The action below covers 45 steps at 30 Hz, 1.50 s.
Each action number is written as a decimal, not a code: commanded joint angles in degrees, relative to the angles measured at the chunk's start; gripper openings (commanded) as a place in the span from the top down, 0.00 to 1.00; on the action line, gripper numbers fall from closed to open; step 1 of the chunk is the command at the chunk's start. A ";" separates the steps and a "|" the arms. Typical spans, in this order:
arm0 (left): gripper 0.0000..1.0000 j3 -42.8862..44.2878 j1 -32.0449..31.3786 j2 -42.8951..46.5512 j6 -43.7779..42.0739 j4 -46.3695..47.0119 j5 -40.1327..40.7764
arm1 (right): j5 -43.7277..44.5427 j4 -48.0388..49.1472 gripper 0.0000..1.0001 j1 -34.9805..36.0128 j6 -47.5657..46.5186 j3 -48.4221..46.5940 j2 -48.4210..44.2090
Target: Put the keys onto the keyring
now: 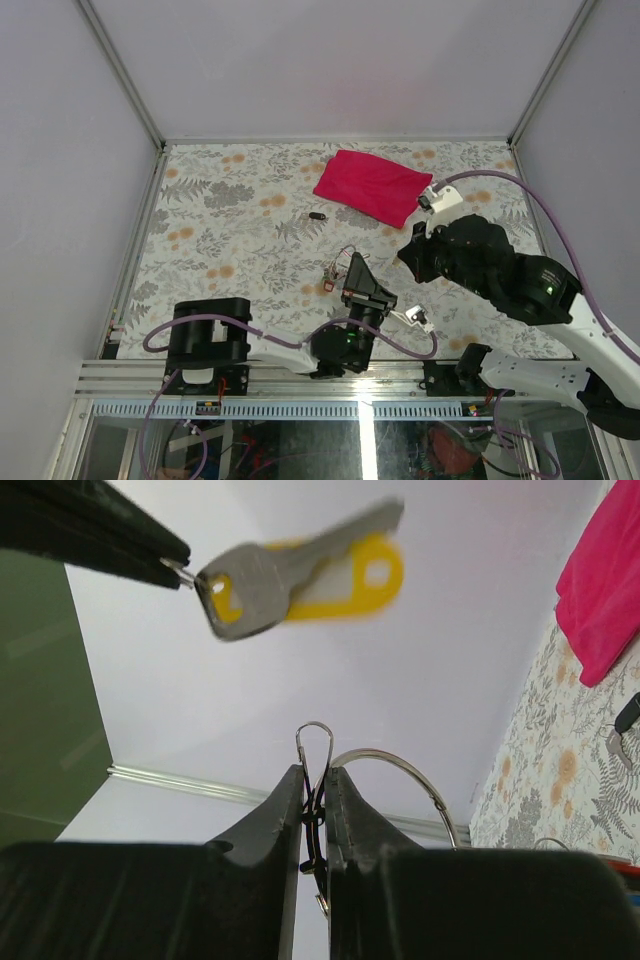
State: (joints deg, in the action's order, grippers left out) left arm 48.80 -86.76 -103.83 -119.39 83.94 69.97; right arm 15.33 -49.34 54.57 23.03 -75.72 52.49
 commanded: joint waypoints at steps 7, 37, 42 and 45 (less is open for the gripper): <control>1.00 2.25 -5.24 10.48 15.88 -4.16 3.03 | -2.08 14.58 1.00 -0.42 -10.20 7.00 -8.30; 1.00 21.48 -0.39 43.94 110.72 -105.20 -39.77 | -39.81 15.61 0.99 -22.83 -3.11 24.79 15.00; 1.00 21.82 -0.41 43.49 110.80 -105.21 -40.96 | -29.44 19.68 0.93 -22.79 -2.58 29.47 16.29; 1.00 21.89 -0.38 43.07 110.46 -105.29 -40.81 | -27.82 22.81 0.89 -22.92 -2.43 32.25 17.38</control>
State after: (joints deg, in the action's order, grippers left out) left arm 70.22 -87.57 -60.80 -9.63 -23.11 29.91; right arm -15.97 -33.15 32.05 19.59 -45.36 68.86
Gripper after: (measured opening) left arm 0.107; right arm 0.084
